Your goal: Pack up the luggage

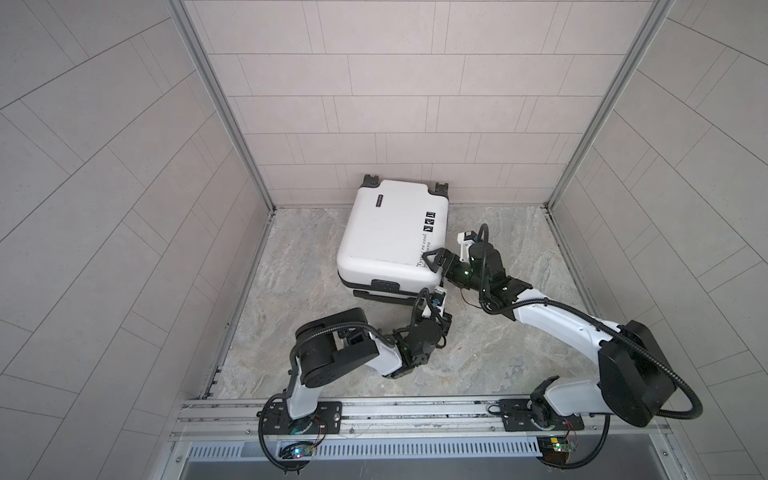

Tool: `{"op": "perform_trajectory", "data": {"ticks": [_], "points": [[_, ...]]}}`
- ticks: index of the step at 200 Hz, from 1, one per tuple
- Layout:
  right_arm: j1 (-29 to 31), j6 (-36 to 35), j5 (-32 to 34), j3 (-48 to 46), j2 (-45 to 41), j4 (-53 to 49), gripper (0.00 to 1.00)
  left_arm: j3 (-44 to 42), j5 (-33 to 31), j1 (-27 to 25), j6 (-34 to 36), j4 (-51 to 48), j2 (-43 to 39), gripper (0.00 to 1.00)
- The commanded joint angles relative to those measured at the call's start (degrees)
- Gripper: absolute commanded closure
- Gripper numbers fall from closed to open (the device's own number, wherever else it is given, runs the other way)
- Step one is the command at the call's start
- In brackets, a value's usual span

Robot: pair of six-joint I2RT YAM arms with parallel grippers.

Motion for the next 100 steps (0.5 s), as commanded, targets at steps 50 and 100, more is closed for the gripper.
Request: {"op": "perform_trajectory", "data": {"ticks": [50, 100], "points": [[3.98, 1.81, -7.99, -0.29, 2.00, 0.16, 0.00, 9.96, 5.18, -3.47, 1.50, 9.69, 3.29, 1.00], [0.13, -0.63, -7.24, 0.89, -0.07, -4.61, 0.00, 2.38, 2.35, -5.09, 2.28, 9.50, -1.90, 0.24]]}}
